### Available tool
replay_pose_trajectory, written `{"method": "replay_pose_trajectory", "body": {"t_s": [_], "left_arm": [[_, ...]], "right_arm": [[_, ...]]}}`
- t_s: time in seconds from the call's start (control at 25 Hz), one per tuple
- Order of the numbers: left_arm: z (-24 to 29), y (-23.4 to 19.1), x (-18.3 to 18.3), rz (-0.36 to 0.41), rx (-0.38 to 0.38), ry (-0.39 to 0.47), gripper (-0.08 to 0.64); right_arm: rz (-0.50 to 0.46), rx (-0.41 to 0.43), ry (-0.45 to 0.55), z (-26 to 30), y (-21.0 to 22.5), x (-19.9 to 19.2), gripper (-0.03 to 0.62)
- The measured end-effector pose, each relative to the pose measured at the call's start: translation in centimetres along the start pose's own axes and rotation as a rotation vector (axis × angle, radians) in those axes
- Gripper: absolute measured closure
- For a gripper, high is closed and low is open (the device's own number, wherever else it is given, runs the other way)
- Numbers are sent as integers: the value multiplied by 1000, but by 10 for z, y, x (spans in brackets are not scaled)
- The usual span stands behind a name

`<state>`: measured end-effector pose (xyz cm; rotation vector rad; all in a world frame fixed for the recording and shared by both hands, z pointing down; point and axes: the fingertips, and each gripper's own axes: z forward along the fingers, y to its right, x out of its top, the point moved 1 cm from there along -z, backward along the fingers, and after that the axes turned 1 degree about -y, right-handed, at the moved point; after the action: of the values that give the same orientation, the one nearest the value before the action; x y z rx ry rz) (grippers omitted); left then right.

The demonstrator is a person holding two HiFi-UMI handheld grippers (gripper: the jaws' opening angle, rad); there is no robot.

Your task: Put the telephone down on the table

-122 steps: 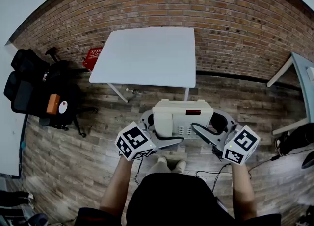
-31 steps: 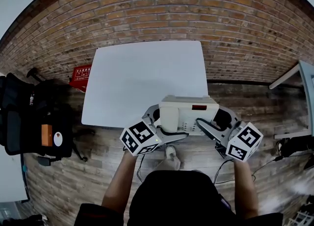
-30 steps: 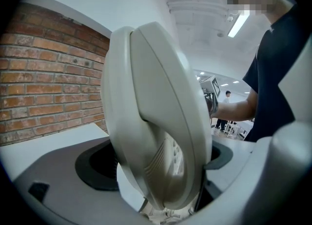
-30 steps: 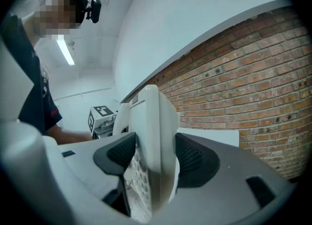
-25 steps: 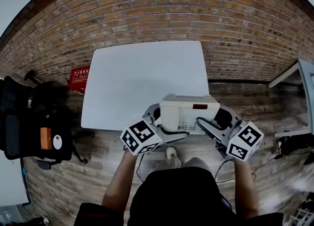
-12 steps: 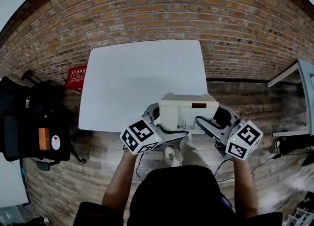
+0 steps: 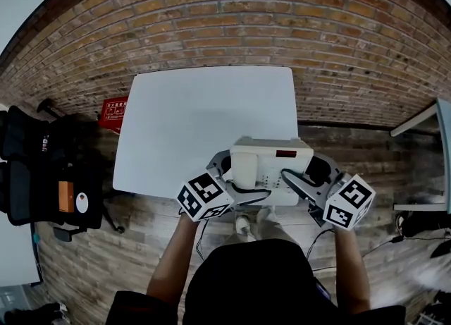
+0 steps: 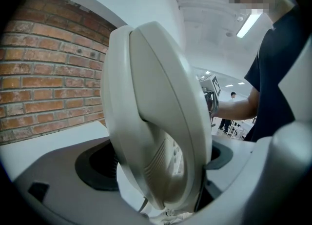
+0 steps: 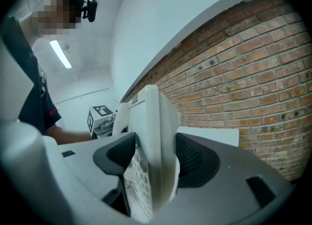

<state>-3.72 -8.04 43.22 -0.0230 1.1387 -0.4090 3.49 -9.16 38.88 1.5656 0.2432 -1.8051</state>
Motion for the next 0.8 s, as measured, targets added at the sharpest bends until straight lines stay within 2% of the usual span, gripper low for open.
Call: {"method": "replay_pose_trajectory", "body": {"t_s": [0.8], "left_arm": [[69, -79, -6, -71, 5, -106, 71]], "right_arm": [[127, 45, -59, 36, 105, -19, 345]]}}
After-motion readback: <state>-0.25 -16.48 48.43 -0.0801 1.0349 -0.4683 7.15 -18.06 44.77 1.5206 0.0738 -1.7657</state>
